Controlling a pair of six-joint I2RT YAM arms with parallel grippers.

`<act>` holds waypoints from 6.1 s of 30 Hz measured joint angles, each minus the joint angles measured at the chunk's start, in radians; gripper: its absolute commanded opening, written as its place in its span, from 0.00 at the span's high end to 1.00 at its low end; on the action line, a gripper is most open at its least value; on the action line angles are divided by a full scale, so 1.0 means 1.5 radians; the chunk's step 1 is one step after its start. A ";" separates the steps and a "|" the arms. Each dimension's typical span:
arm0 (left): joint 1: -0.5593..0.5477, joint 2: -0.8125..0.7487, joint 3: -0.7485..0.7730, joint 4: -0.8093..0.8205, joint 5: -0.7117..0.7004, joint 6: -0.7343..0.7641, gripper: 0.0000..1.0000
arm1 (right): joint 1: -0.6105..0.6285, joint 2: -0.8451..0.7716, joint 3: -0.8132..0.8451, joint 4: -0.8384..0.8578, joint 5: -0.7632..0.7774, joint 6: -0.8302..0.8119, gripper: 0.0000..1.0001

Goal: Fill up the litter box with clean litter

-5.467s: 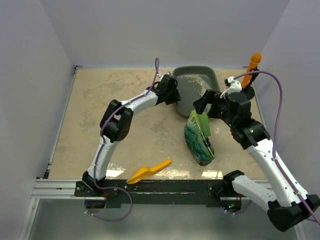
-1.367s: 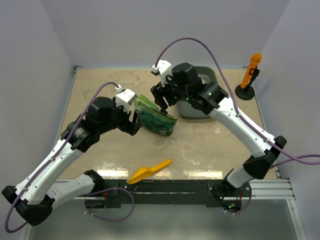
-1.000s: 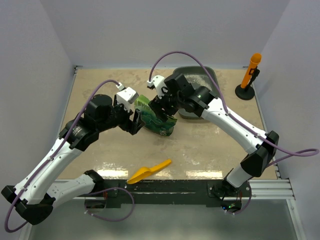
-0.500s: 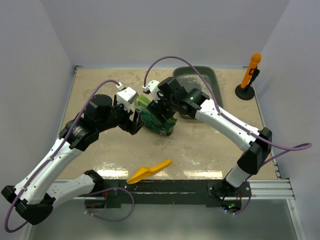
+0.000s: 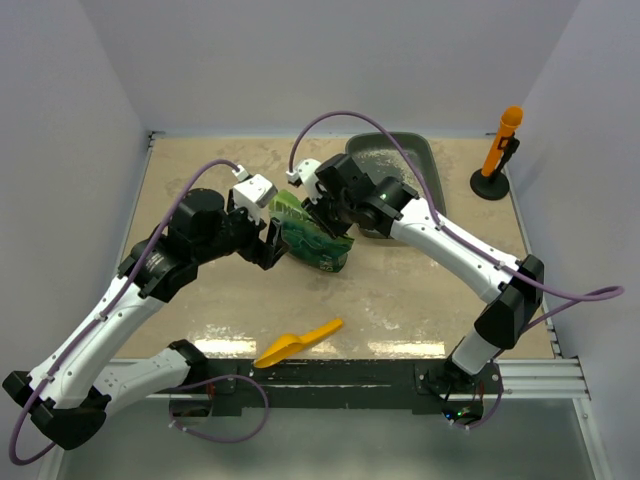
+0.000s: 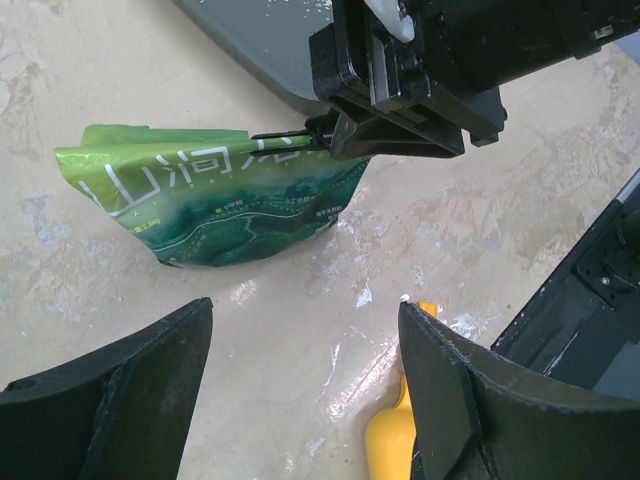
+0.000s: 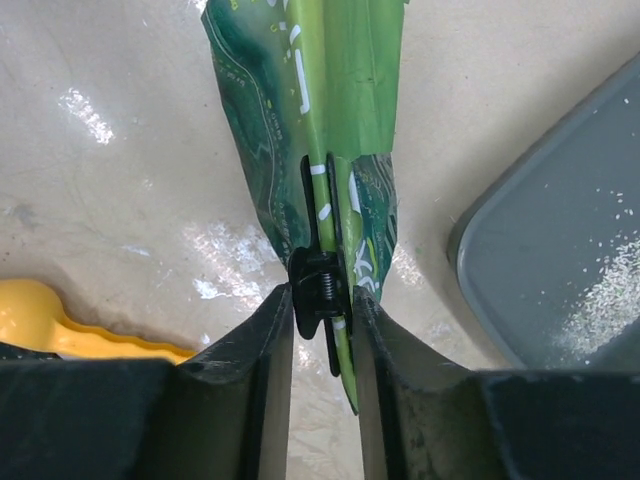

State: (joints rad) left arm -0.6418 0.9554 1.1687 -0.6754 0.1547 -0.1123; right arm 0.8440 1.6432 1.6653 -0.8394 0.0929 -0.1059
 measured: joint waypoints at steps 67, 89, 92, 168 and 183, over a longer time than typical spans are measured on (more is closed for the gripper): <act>0.000 0.069 -0.025 0.070 -0.024 -0.073 0.21 | -0.375 -0.366 -0.669 0.257 0.136 0.620 0.50; 0.326 0.227 0.091 0.101 0.143 -0.112 0.21 | -0.376 -0.350 -0.578 0.534 -0.305 0.577 0.30; 0.363 0.248 0.047 0.148 0.222 -0.151 0.21 | -0.373 -0.330 -0.618 0.588 -0.344 0.620 0.29; 0.294 0.694 -0.073 1.242 0.791 -0.964 0.27 | -0.229 -0.335 -0.635 0.728 -0.493 0.328 1.00; 0.287 0.618 -0.087 1.270 0.843 -1.024 1.00 | -0.227 -0.347 -0.635 0.694 -0.493 0.312 0.99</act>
State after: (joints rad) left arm -0.2108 1.8828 1.0382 1.2301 1.4193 -1.6482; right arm 0.5037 1.1225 0.7136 0.2008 -0.6464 0.3614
